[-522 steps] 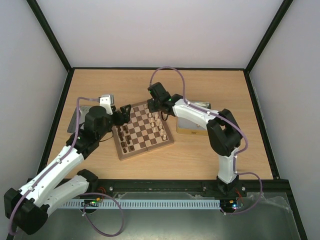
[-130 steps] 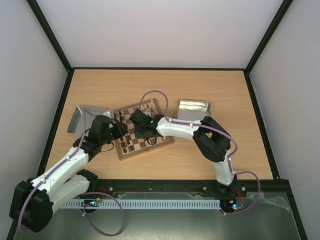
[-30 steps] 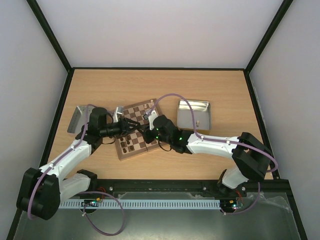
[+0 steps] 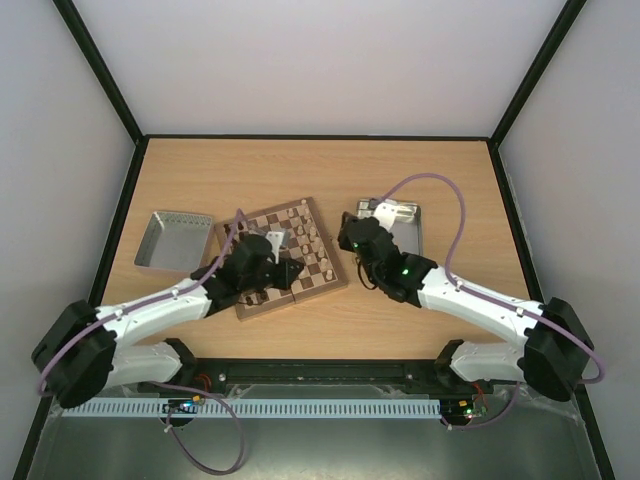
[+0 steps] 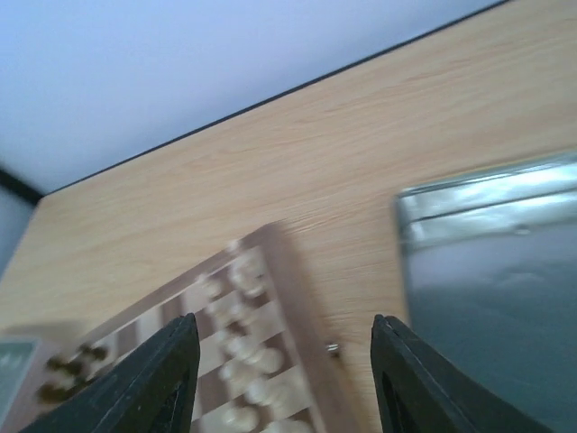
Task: Set up the chess pieces on the board
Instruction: Place the chess piece on the chessboard.
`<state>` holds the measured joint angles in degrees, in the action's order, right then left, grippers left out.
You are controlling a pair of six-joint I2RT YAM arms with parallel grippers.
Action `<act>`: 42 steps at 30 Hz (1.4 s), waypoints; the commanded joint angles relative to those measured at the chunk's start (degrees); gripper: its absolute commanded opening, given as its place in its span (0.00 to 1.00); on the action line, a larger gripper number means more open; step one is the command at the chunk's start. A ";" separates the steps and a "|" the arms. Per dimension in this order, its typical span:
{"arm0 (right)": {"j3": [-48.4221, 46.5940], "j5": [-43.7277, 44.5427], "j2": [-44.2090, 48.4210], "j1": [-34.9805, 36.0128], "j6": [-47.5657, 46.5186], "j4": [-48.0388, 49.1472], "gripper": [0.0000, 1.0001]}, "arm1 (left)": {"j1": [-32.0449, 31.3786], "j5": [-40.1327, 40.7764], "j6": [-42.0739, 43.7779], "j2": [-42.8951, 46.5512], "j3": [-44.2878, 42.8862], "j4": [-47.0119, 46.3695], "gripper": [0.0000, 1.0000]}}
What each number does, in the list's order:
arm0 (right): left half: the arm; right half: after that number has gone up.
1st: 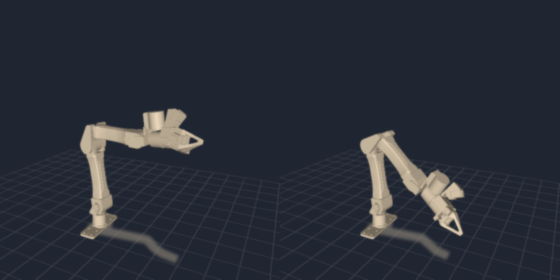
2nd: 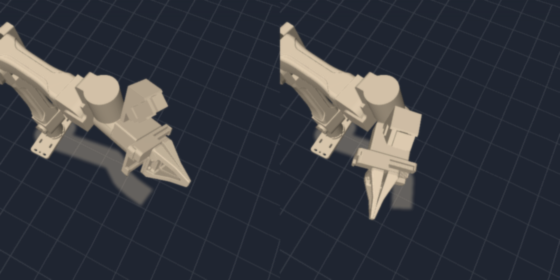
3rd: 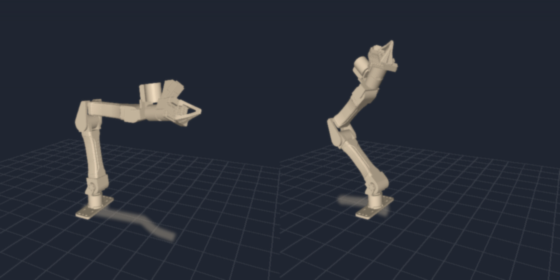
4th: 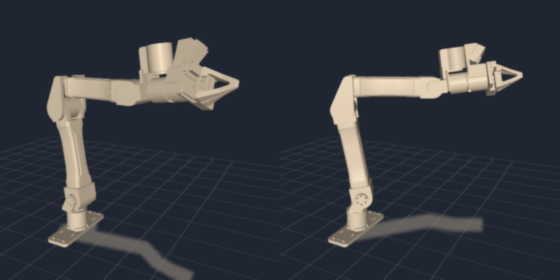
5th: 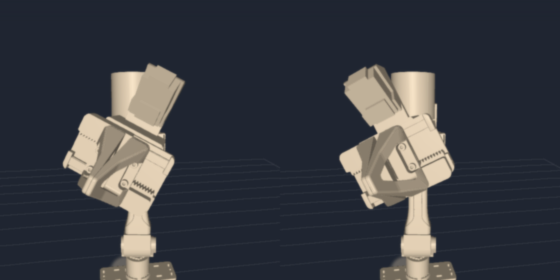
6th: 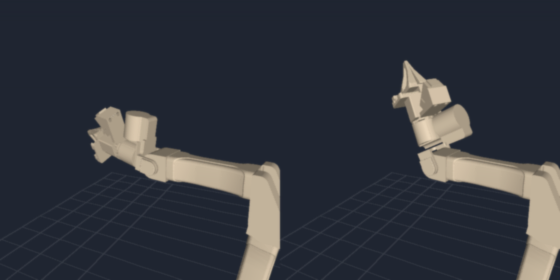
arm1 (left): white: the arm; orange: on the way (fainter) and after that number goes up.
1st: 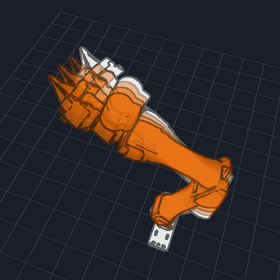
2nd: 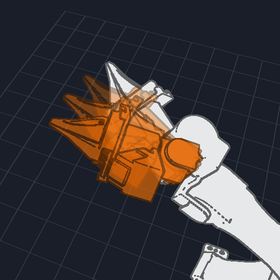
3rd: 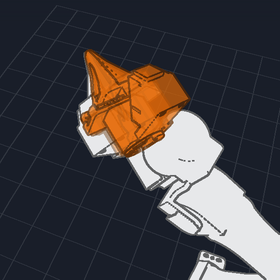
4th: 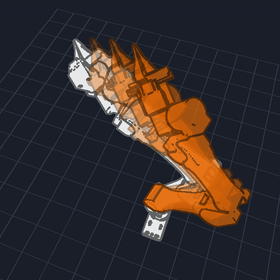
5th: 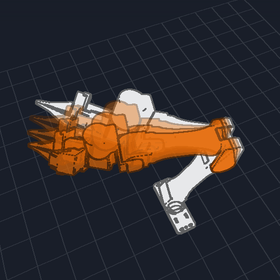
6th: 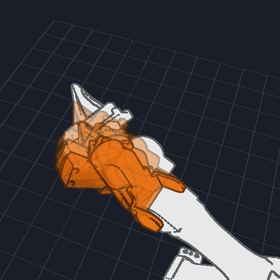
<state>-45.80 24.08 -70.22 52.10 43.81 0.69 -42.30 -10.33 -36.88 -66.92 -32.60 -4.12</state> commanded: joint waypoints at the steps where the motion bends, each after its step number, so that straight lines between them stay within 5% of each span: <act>1: 2.12 6.94 2.60 -2.75 9.78 -7.53 0.52 | -7.02 15.48 4.83 -5.48 -1.37 -2.38 0.11; 15: 3.80 4.93 2.29 -4.72 12.00 -8.74 0.53 | -12.01 26.94 5.17 -20.18 -6.92 -7.67 0.11; 34: 4.01 3.82 0.72 -5.22 12.61 -9.29 0.54 | -12.98 27.63 6.55 -27.28 -7.81 -10.56 0.17; 42: 3.97 3.45 0.95 -5.24 13.23 -9.65 0.54 | -13.07 25.36 5.61 -25.10 -6.47 -9.69 0.29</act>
<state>-42.46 25.89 -69.32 47.20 55.61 -7.51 -54.98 15.75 -31.03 -92.99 -39.59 -14.52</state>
